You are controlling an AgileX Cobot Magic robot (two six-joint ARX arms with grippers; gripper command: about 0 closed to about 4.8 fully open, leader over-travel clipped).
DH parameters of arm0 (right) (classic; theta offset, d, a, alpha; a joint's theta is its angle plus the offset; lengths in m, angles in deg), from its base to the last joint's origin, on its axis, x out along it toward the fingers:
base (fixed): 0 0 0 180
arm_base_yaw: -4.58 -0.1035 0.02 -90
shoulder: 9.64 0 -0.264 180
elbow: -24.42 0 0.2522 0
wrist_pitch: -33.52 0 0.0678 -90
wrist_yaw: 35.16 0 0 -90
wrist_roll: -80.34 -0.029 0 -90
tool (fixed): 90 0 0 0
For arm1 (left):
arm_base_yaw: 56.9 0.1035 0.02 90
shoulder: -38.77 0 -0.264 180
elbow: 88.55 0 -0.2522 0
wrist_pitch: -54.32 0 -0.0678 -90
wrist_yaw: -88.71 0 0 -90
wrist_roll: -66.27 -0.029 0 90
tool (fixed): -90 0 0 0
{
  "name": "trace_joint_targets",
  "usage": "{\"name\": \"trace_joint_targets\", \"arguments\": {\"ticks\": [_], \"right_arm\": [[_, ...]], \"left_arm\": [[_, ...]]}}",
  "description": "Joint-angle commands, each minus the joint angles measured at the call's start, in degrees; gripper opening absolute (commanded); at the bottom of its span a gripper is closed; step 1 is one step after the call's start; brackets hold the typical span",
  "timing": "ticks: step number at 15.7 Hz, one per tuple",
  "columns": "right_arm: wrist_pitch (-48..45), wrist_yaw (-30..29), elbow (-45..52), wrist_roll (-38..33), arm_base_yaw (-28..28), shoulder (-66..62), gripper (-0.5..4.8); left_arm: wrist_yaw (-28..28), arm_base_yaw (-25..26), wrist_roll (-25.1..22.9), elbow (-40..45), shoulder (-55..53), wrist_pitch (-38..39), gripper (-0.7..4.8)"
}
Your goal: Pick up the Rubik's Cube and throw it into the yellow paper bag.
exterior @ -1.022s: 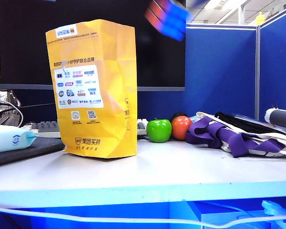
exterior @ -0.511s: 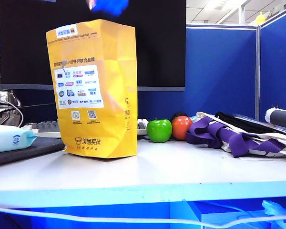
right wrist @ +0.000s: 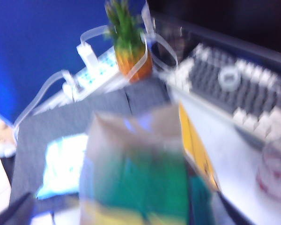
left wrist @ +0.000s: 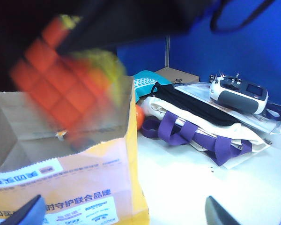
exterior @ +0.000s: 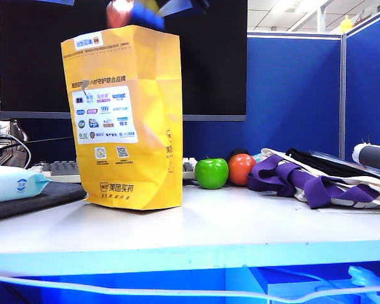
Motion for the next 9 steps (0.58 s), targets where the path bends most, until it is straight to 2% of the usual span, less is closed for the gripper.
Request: {"name": "trace_joint_targets", "arguments": {"ticks": [1,4,6,8,9], "right_arm": [[-2.12,-0.33,-0.57,0.02,-0.04,0.52,4.79],[-0.68,1.86,-0.57,0.11,0.11,2.56,4.79],[1.57,7.78,-0.57,3.13,0.92,6.49,4.79],[2.73,16.44,-0.55,7.52,2.19,13.07,4.79],[2.56,17.05,-0.52,8.46,2.34,16.11,4.79]], "left_arm": [[-0.22,0.0,-0.33,-0.2,0.13,-1.27,4.57],[1.01,0.02,-0.37,-0.2,0.13,-1.11,4.56],[8.11,0.11,-0.57,-0.2,0.79,-0.63,4.32],[14.01,1.64,-0.42,-0.2,4.26,-0.46,3.96],[15.85,2.69,-0.15,-0.2,6.91,-0.77,3.94]]}}
